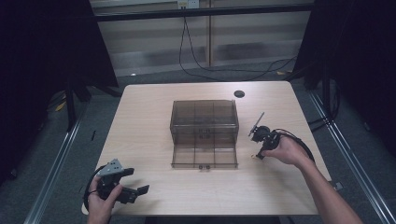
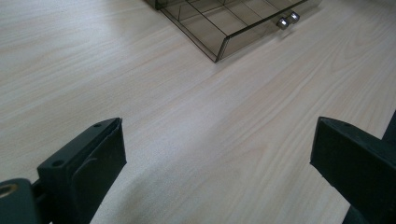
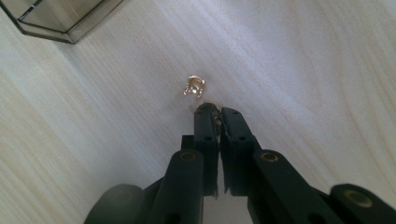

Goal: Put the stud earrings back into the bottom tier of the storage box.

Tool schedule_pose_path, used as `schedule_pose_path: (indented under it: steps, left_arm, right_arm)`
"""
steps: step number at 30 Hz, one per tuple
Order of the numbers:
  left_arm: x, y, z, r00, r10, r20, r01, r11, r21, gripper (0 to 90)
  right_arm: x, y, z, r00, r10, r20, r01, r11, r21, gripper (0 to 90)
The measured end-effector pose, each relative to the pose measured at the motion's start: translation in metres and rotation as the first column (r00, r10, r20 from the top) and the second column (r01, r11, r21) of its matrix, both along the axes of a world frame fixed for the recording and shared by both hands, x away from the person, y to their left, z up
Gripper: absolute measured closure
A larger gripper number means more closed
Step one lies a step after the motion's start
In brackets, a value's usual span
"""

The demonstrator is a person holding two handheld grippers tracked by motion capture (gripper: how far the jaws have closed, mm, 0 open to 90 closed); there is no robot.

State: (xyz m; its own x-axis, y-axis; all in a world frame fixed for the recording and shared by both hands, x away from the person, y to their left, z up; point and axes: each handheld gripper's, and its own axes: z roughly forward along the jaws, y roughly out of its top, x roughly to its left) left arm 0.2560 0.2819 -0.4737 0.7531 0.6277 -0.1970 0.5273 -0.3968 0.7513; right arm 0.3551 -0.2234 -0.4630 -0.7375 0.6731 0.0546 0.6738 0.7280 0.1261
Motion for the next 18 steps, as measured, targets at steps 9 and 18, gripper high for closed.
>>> schedule_pose_path:
  steps: [9, 18]
  left_arm:
    - [0.0, 0.0, 0.0, 1.0, 0.001, 0.0, -0.001, 1.0, 0.005, 3.2]
    - [0.0, 0.0, 0.0, 1.0, 0.0, 0.005, 0.0, 1.0, -0.002, 3.2]
  right_arm:
    - [0.0, -0.003, 0.011, 0.9999, 0.01, 0.001, -0.01, 1.0, 0.013, 85.9]
    - [0.0, 0.004, 0.029, 0.9991, 0.038, 0.021, -0.038, 0.999, 0.011, 85.8]
